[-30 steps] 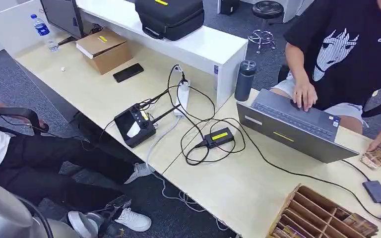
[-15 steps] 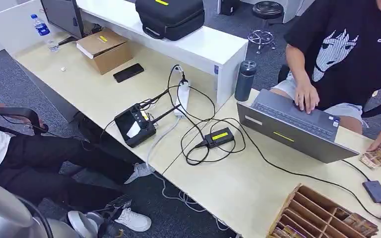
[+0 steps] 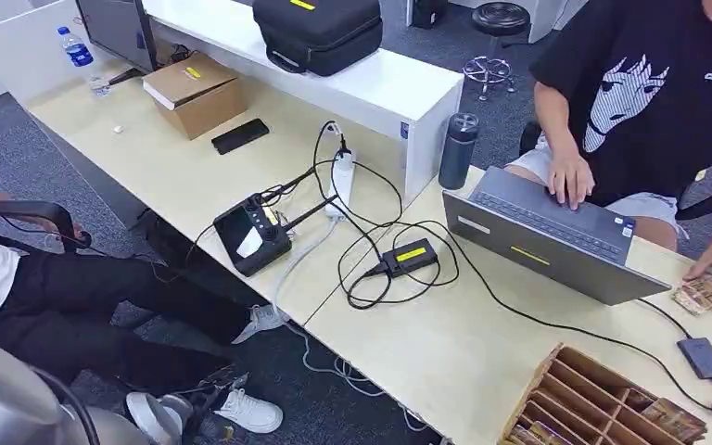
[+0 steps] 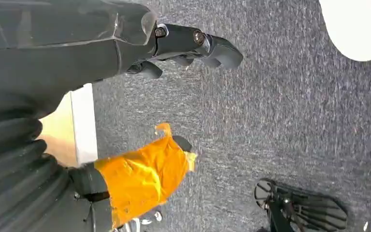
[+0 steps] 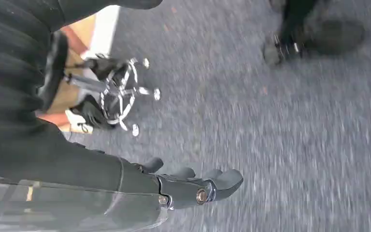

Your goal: Pass the card to the sensor for recognition and then transmit it.

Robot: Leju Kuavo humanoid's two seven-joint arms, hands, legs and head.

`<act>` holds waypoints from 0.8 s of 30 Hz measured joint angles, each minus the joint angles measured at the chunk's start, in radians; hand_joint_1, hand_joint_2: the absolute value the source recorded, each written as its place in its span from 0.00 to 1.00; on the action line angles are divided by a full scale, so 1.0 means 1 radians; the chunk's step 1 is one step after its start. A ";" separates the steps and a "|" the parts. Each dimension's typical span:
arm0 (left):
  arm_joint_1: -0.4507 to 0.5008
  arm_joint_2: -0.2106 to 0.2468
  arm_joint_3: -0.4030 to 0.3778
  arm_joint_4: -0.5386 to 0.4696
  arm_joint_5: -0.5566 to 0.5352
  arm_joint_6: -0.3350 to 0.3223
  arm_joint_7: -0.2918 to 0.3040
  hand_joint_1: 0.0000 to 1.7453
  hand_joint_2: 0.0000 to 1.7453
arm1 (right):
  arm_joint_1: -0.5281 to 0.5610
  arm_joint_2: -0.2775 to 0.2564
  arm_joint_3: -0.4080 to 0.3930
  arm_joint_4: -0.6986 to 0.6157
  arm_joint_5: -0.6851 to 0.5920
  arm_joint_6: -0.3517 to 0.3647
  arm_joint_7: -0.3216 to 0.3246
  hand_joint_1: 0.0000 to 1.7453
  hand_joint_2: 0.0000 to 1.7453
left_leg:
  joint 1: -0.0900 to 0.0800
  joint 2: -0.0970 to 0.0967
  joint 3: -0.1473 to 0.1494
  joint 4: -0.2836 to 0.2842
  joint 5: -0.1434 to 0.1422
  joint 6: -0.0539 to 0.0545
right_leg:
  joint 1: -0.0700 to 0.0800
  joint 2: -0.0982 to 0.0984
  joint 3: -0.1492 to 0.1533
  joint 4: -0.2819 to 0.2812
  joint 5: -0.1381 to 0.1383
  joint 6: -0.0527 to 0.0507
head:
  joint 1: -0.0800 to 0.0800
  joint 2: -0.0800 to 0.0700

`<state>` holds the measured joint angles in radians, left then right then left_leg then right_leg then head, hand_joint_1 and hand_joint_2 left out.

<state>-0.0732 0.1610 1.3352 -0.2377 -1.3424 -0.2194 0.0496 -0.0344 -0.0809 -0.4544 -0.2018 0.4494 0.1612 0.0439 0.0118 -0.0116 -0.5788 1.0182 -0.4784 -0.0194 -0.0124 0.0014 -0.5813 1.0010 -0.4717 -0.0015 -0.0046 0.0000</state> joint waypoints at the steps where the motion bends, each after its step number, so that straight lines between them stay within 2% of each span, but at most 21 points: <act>1: 0.000 0.000 0.000 0.000 0.002 0.007 0.002 0.00 1.00 | 0.000 0.000 0.003 0.000 -0.001 -0.024 -0.003 0.00 1.00 | 0.000 0.000 0.000 0.000 0.000 0.000 | 0.000 0.000 0.000 0.000 0.000 0.000 | 0.000 0.000; 7: 0.000 -0.008 0.000 0.000 0.015 0.033 0.012 0.00 1.00 | 0.000 0.002 0.026 0.000 0.037 -0.112 -0.027 0.00 1.00 | 0.000 0.000 0.000 0.000 0.000 0.000 | 0.000 0.000 0.000 0.000 0.000 0.000 | 0.000 0.000; 14: 0.001 -0.022 0.001 0.000 0.050 0.063 -0.005 0.00 1.00 | 0.001 0.007 0.038 0.000 0.058 -0.177 -0.124 0.00 1.00 | 0.000 0.000 0.000 0.000 0.000 0.000 | 0.000 0.000 0.000 0.000 0.000 0.000 | 0.000 0.000; 17: 0.001 -0.029 0.002 0.000 0.061 0.066 -0.021 0.00 1.00 | 0.001 0.013 0.038 0.000 0.058 -0.182 -0.152 0.00 1.00 | 0.000 0.000 0.000 0.000 0.000 0.000 | 0.000 0.000 0.000 0.000 0.000 0.000 | 0.000 0.000; 20: 0.002 -0.031 0.002 0.000 0.059 0.058 -0.024 0.00 1.00 | 0.001 0.015 0.038 0.000 0.059 -0.172 -0.150 0.00 1.00 | 0.000 0.000 0.000 0.000 0.000 0.000 | 0.000 0.000 0.000 0.000 0.000 0.000 | 0.000 0.000; 24: 0.002 -0.029 0.002 0.000 0.051 0.049 -0.020 0.00 1.00 | 0.001 0.015 0.038 0.000 0.075 -0.153 -0.113 0.00 1.00 | 0.000 0.000 0.000 0.000 0.000 0.000 | 0.000 0.000 0.000 0.000 0.000 0.000 | 0.000 0.000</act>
<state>-0.0712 0.1316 1.3367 -0.2373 -1.2913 -0.1709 0.0298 -0.0331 -0.0660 -0.4162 -0.2014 0.5245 0.0080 -0.0687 0.0118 -0.0116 -0.5788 1.0182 -0.4784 -0.0194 -0.0125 0.0014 -0.5811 1.0010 -0.4717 -0.0015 -0.0046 0.0000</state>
